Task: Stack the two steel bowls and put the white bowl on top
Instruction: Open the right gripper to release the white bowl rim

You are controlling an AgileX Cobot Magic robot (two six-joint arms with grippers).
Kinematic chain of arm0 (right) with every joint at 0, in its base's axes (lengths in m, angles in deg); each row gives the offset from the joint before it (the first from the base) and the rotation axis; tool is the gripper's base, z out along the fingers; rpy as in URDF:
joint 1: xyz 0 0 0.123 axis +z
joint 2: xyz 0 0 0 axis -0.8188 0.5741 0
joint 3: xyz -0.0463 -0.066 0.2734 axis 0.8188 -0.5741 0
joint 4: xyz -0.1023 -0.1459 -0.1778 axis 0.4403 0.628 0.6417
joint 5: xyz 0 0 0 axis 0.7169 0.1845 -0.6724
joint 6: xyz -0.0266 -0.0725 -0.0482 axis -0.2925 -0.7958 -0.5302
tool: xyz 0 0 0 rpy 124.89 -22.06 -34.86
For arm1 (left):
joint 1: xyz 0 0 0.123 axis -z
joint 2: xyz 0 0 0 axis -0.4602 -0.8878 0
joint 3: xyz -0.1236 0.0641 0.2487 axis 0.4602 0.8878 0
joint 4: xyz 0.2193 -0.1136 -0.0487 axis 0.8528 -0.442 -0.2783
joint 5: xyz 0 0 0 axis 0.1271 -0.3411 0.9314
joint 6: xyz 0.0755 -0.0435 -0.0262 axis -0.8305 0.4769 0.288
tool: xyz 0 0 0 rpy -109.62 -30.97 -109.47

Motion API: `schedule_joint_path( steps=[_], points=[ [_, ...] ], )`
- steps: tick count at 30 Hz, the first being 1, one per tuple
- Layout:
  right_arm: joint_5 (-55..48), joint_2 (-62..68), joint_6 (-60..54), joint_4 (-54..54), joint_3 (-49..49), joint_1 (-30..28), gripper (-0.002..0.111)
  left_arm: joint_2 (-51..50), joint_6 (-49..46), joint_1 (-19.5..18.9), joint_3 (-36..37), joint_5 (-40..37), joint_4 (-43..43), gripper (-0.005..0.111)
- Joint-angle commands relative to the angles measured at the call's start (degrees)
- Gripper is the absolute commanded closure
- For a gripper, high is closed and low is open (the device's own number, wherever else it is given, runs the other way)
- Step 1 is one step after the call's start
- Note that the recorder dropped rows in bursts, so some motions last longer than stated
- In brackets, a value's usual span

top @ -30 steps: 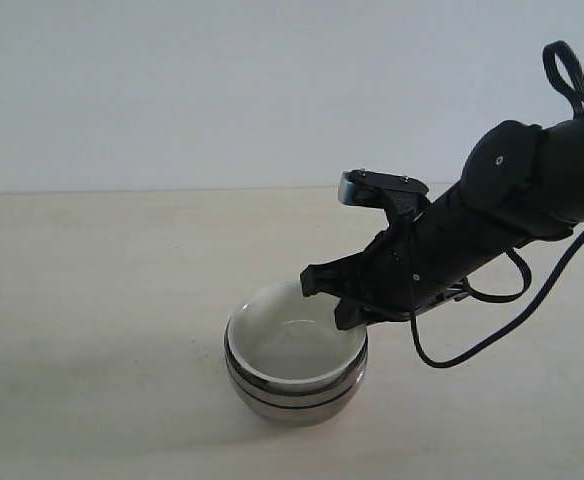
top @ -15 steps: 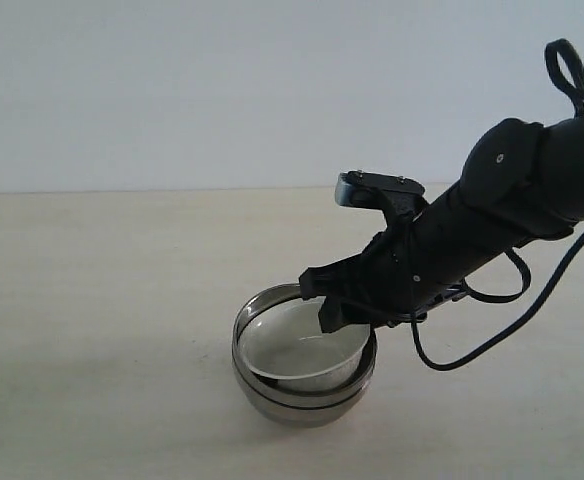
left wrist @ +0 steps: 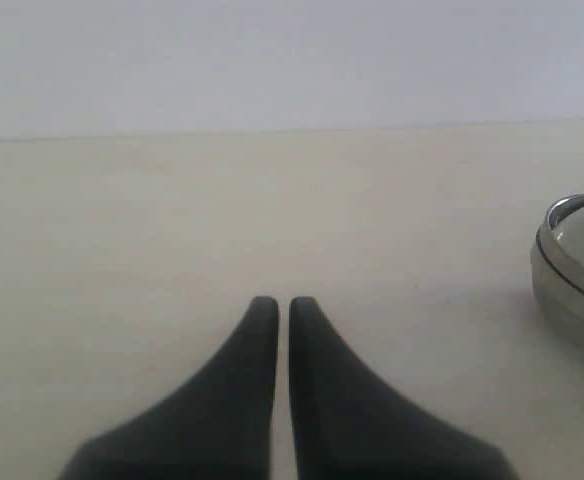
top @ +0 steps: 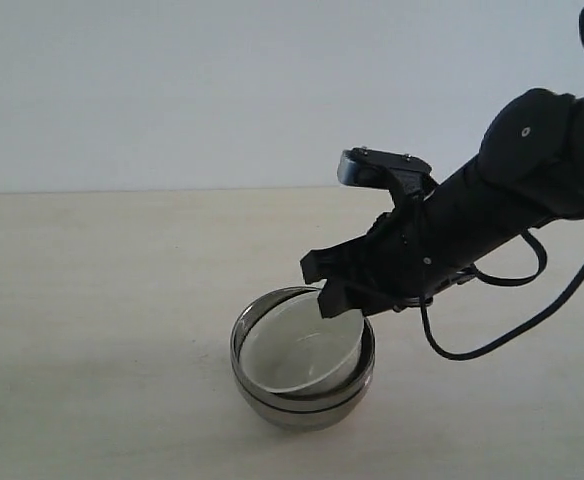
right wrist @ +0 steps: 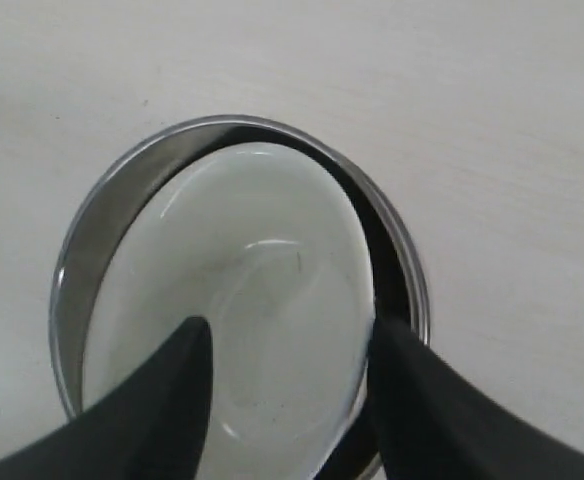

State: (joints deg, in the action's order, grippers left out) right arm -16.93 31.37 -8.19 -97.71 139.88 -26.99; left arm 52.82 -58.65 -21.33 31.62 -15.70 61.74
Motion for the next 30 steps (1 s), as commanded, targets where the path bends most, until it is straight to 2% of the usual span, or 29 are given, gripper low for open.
schedule_joint_path(
  steps=[1,9,12,15,18,30],
  points=[
    [-1.3,-2.5,-0.5,2.3,0.0,0.0,0.065,0.1,0.4,-0.1,0.2,0.1,0.0,0.103],
    [-5.0,-3.3,7.1,12.7,0.0,0.0,0.065,0.1,0.4,-0.1,0.2,0.1,0.0,0.103],
    [-6.5,-3.3,7.3,13.3,0.0,0.0,0.067,0.1,0.4,-0.1,0.2,0.1,0.0,0.103],
    [-7.1,-3.3,7.3,13.3,0.0,0.0,0.083,0.1,0.4,-0.1,0.2,0.1,0.0,0.103],
    [-7.3,-3.3,7.2,13.3,0.0,0.0,0.107,0.1,0.4,-0.1,0.2,0.1,0.0,0.103],
    [-7.5,-0.4,7.1,12.8,0.0,0.0,0.108,0.1,0.4,-0.1,0.2,0.1,0.0,0.103]
  ],
)
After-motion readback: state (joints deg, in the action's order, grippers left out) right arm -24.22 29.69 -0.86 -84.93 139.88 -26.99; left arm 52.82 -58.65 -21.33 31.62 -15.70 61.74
